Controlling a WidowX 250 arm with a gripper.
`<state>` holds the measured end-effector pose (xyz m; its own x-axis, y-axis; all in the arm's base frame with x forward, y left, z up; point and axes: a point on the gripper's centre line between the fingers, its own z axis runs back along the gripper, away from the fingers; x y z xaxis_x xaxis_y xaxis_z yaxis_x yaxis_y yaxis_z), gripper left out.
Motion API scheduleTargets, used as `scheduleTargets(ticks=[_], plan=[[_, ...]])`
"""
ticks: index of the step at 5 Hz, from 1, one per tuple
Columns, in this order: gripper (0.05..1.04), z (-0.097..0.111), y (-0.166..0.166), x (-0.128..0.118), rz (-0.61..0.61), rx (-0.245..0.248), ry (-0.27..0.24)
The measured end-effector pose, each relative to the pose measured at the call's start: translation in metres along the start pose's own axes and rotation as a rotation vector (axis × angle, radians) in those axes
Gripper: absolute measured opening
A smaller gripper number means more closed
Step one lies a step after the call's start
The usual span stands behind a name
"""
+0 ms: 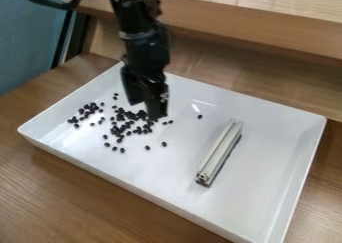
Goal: Sweep into pile
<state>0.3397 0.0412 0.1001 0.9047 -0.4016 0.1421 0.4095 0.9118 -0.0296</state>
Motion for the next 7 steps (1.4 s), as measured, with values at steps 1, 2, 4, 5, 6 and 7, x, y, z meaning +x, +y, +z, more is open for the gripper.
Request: scheduleTargets(ticks=[1,2,4,5,6,7], plan=[[1.000,-0.010,-0.023,0.017,0.034,-0.011,0.000],[1.000,-0.013,-0.045,0.038,0.119,-0.029,-0.013],[1.000,-0.035,-0.059,0.051,0.278,-0.100,-0.087],[1.000,-0.051,-0.058,0.046,0.291,-0.069,-0.028],[1.000,-0.060,-0.061,0.049,0.282,-0.042,-0.022],[1.001,-0.071,-0.069,0.053,0.280,-0.043,-0.004]])
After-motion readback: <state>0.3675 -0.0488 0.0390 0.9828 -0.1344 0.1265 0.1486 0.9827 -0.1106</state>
